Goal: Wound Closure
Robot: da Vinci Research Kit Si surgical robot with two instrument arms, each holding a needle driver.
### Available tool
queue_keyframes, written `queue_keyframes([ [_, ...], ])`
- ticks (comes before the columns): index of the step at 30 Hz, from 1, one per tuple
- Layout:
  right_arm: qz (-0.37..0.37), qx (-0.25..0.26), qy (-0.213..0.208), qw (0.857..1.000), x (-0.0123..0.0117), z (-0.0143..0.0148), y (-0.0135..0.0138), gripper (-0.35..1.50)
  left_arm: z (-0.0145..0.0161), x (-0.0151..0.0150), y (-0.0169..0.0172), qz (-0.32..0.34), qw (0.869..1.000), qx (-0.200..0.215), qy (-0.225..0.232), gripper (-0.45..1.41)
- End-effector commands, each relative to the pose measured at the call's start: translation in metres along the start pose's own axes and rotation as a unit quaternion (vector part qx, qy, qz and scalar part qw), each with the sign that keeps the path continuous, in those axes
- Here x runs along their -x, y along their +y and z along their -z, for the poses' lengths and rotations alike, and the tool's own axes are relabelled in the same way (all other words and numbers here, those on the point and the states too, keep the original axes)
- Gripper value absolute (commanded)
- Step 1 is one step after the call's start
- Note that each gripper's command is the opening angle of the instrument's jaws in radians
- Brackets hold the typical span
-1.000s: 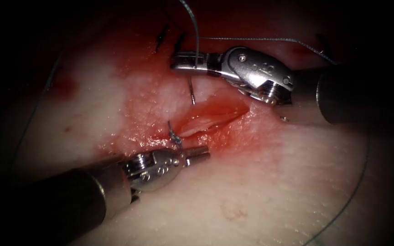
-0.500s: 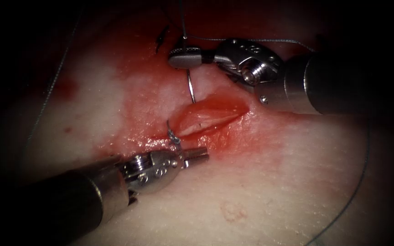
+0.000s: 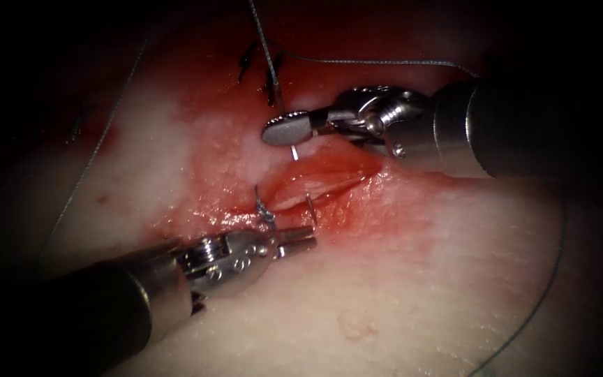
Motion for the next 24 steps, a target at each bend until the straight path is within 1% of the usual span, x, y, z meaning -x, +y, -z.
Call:
queue_keyframes([
  [1,-0.017,-0.007,-0.006,1.0,0.0014,-0.001,-0.0003,-0.35,-0.0005,0.0001,-0.0002,0.0,1.0,-0.001,-0.001,0.07],
  [3,-0.028,-0.008,-0.01,1.0,0.0018,-0.0009,-0.0004,-0.35,-0.0003,0.0001,-0.0002,0.0,1.0,0.0,-0.003,0.07],
  [6,-0.038,-0.004,-0.015,0.999,0.0033,-0.0006,-0.0005,-0.35,0.0002,0.0,-0.0003,0.0,1.0,-0.003,-0.002,0.07],
  [9,-0.037,0.004,-0.006,0.999,0.0034,-0.0003,-0.0003,-0.35,0.0004,0.0,-0.0003,0.001,1.0,-0.003,-0.002,0.05],
  [10,-0.034,0.002,0.005,0.999,0.0032,-0.0002,-0.0001,-0.35,0.0004,0.0,-0.0002,0.001,1.0,-0.003,-0.002,0.05],
  [11,-0.017,-0.002,0.028,0.999,0.0027,-0.0001,0.0002,-0.21,0.0004,-0.0001,-0.0002,0.001,1.0,-0.003,-0.002,0.05],
  [12,-0.006,-0.004,0.044,0.999,0.0023,-0.0001,0.0005,0.2,0.0004,-0.0001,-0.0001,0.002,1.0,-0.003,-0.002,0.05],
  [13,0.012,-0.008,0.059,0.998,0.0019,0.0,0.0008,0.47,0.0003,-0.0001,-0.0001,0.002,1.0,-0.004,-0.002,0.05],
  [14,0.022,-0.008,0.071,0.997,0.0014,0.0001,0.001,0.62,0.0003,-0.0002,0.0,0.002,1.0,-0.004,-0.002,0.04],
  [16,0.074,-0.002,0.085,0.994,0.0004,0.0002,0.0016,0.96,0.0003,-0.0002,0.0,0.002,1.0,-0.004,-0.002,0.04],
  [18,0.142,0.013,0.094,0.985,-0.0008,0.0002,0.0021,1.33,0.0004,-0.0002,0.0001,0.002,1.0,-0.004,-0.003,0.04],
  [20,0.175,0.025,0.106,0.979,-0.0017,0.0003,0.0026,1.48,0.0004,-0.0002,0.0001,0.002,1.0,-0.004,-0.002,0.04],
  [24,0.247,0.043,0.114,0.961,-0.0027,0.0008,0.0031,1.48,0.0005,-0.0001,0.0001,0.002,1.0,-0.004,-0.003,0.04],
])
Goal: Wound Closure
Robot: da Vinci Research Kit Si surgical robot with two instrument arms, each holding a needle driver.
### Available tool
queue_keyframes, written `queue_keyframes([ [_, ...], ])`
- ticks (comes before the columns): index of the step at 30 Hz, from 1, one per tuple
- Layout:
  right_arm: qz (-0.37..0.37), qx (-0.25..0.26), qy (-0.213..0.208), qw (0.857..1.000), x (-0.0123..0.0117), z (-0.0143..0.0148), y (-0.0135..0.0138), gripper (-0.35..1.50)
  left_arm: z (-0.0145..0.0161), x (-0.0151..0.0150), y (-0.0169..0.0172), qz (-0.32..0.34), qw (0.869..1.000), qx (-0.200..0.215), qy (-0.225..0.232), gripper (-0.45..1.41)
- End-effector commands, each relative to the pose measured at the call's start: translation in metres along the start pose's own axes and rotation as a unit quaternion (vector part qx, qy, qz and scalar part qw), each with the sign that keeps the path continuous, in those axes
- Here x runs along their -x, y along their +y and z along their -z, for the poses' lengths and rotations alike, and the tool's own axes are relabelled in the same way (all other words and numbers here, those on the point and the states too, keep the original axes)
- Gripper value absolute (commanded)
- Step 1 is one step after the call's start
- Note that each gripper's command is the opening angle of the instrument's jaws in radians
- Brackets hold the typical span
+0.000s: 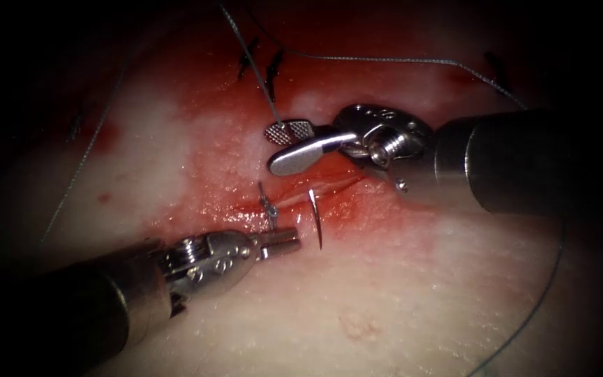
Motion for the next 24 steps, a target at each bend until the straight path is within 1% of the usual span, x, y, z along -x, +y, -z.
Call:
queue_keyframes([
  [1,0.044,0.01,0.003,0.999,0.0001,-0.0006,0.0006,1.48,-0.0008,0.0,0.0001,-0.001,1.0,0.001,0.0,0.04],
  [2,0.066,0.009,0.003,0.998,-0.0001,-0.0006,0.0005,1.48,-0.0008,0.0,0.0001,-0.001,1.0,0.001,0.0,0.04],
  [3,0.066,0.009,0.003,0.998,-0.0001,-0.0006,0.0005,1.48,-0.0008,0.0,0.0001,-0.001,1.0,0.001,0.0,0.04],
  [5,0.098,0.009,0.002,0.995,-0.0005,-0.0005,0.0002,1.48,-0.0008,0.0,0.0001,-0.001,1.0,0.001,0.0,0.04],
  [6,0.119,0.009,0.002,0.993,-0.0011,-0.0005,-0.0004,1.48,-0.0008,0.0,0.0001,-0.001,1.0,0.001,0.0,0.04],
  [8,0.129,0.01,0.002,0.992,-0.0014,-0.0005,-0.0006,1.48,-0.0008,0.0,0.0001,-0.001,1.0,0.001,0.0,0.04],
  [11,0.148,0.01,0.001,0.989,-0.0026,-0.0003,-0.0014,1.46,-0.0008,0.0,0.0001,-0.001,1.0,0.001,0.0,0.04],
  [12,0.152,0.01,0.003,0.988,-0.003,-0.0003,-0.0017,1.45,-0.0008,0.0,0.0001,-0.001,1.0,0.001,0.0,0.04],
  [13,0.158,0.01,0.003,0.987,-0.0036,-0.0002,-0.002,1.38,-0.0008,0.0,0.0001,-0.001,1.0,0.001,0.0,0.04],
  [19,0.179,0.014,0.006,0.984,-0.0041,-0.0006,-0.0022,1.35,-0.0008,0.0,0.0002,0.0,1.0,0.001,0.0,0.04],
  [21,0.194,0.016,0.007,0.981,-0.0039,-0.0008,-0.0021,1.28,-0.0008,0.0,0.0002,0.0,1.0,0.001,0.0,0.04],
  [22,0.194,0.016,0.007,0.981,-0.0039,-0.0008,-0.0021,1.28,-0.0008,0.0,0.0002,0.0,1.0,0.001,0.0,0.04],
  [24,0.204,0.016,0.009,0.979,-0.0037,-0.0009,-0.0021,1.13,-0.0008,0.0,0.0002,0.0,1.0,0.001,0.0,0.04],
])
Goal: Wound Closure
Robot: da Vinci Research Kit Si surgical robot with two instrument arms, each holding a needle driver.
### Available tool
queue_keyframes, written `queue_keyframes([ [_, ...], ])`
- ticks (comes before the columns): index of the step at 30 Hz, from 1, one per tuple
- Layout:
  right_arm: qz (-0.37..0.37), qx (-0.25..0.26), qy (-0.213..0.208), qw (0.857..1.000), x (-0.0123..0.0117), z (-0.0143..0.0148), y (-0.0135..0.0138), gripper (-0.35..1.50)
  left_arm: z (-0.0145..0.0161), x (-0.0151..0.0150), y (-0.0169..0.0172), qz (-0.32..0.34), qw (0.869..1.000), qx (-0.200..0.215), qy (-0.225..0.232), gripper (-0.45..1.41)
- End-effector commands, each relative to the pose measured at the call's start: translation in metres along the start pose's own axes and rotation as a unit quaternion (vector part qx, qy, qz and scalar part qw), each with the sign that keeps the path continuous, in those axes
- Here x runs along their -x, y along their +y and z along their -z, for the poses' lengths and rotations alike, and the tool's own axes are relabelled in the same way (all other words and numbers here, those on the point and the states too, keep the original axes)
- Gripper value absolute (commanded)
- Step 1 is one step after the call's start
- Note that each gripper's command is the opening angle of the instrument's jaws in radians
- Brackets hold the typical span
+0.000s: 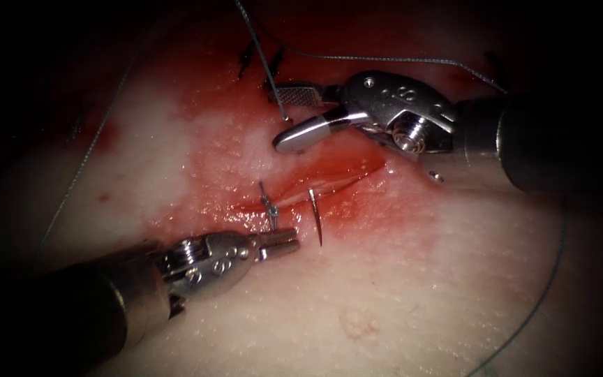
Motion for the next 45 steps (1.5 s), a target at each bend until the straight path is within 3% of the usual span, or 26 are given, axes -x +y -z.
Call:
queue_keyframes([
  [1,0.009,-0.002,-0.001,1.0,0.0009,-0.0009,0.0,1.03,-0.0008,0.0,0.0001,0.0,1.0,0.001,0.0,0.04],
  [3,0.015,0.004,-0.011,1.0,0.0012,-0.001,-0.0001,0.52,-0.0008,0.0,0.0001,0.0,1.0,0.001,0.0,0.04],
  [5,0.026,0.033,-0.038,0.998,0.0018,-0.0011,-0.0002,-0.35,-0.0007,-0.0001,0.0,0.0,1.0,0.002,0.001,0.04],
  [9,0.029,0.056,-0.061,0.996,0.0025,-0.0011,-0.0004,-0.35,-0.0006,-0.0001,0.0,0.001,1.0,0.002,0.001,0.04],
  [12,0.027,0.035,-0.082,0.996,0.0031,-0.001,-0.0008,-0.35,-0.0005,-0.0002,0.0,0.001,1.0,0.003,0.001,0.02],
  [17,-0.057,0.004,-0.104,0.993,0.0039,-0.0009,-0.0016,-0.35,-0.0004,-0.0003,0.0,0.002,1.0,0.003,0.001,0.02],
  [23,-0.183,-0.035,-0.137,0.973,0.0044,-0.0006,-0.0029,-0.35,-0.0004,-0.0004,-0.0001,0.002,1.0,0.003,0.002,0.0],
  [28,-0.287,-0.041,-0.152,0.945,0.0047,0.0003,-0.0038,-0.35,-0.0004,-0.0005,-0.0001,0.003,1.0,0.0,0.005,0.0],
  [32,-0.308,-0.034,-0.155,0.938,0.0047,0.001,-0.0037,-0.35,-0.0005,-0.0006,-0.0001,-0.01,1.0,-0.005,0.009,0.0],
  [34,-0.294,-0.029,-0.139,0.945,0.0047,0.0014,-0.0032,-0.35,-0.0005,-0.0009,0.0,-0.023,0.999,-0.004,0.022,0.07],
  [35,-0.28,-0.028,-0.127,0.951,0.0046,0.0016,-0.0028,-0.11,-0.0005,-0.001,0.0,-0.032,0.999,-0.005,0.027,0.12],
  [36,-0.27,-0.025,-0.114,0.956,0.0046,0.0018,-0.0024,0.27,-0.0005,-0.0011,0.0001,-0.04,0.999,-0.007,0.033,0.17],
  [37,-0.272,-0.018,-0.083,0.959,0.0045,0.0023,-0.0014,0.79,-0.0006,-0.0015,0.0002,-0.055,0.997,-0.011,0.049,0.29],
  [38,-0.272,-0.018,-0.083,0.959,0.0045,0.0023,-0.0014,0.79,-0.0006,-0.0015,0.0002,-0.055,0.997,-0.011,0.049,0.29],
  [40,-0.266,-0.017,-0.051,0.963,0.0043,0.0033,0.0,1.04,-0.0006,-0.0021,0.0004,-0.077,0.994,-0.02,0.08,0.37],
  [45,-0.259,0.003,-0.033,0.965,0.0041,0.0051,0.0016,1.13,-0.0006,-0.0029,0.0007,-0.097,0.989,-0.034,0.106,0.45],
])
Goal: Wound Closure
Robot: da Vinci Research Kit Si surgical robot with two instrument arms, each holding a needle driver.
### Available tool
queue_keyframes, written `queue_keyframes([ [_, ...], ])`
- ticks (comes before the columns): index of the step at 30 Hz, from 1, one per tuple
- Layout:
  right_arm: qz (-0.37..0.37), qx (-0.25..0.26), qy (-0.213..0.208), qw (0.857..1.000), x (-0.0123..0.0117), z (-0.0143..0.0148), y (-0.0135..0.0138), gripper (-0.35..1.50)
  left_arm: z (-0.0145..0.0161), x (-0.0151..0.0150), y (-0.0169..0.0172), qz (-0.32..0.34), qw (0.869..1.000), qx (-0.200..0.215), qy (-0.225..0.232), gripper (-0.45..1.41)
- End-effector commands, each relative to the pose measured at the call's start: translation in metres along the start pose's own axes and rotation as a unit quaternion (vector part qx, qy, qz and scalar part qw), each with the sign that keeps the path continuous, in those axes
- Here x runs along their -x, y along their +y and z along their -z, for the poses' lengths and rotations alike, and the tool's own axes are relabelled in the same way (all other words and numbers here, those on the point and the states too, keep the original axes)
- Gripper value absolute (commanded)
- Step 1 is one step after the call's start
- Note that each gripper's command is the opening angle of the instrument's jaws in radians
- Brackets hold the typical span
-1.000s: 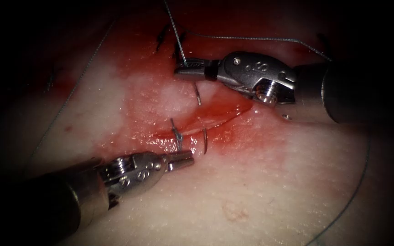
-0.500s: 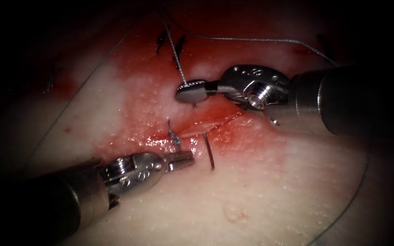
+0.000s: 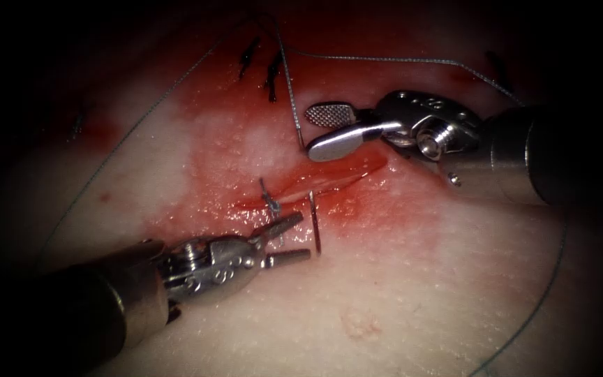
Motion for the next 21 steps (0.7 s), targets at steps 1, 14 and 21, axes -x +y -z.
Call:
queue_keyframes([
  [1,0.029,0.02,0.012,0.999,0.0,0.0008,0.0011,1.21,-0.001,-0.0003,0.0001,-0.014,1.0,-0.008,0.019,0.49],
  [14,0.096,0.014,0.015,0.995,0.0003,0.0031,0.0013,1.14,-0.0027,-0.0014,-0.0005,-0.042,0.998,-0.009,0.046,0.42],
  [21,0.102,0.01,0.013,0.995,0.0005,0.0037,0.0012,0.84,-0.0025,-0.0007,-0.0012,-0.045,0.998,-0.007,0.051,-0.08],
])
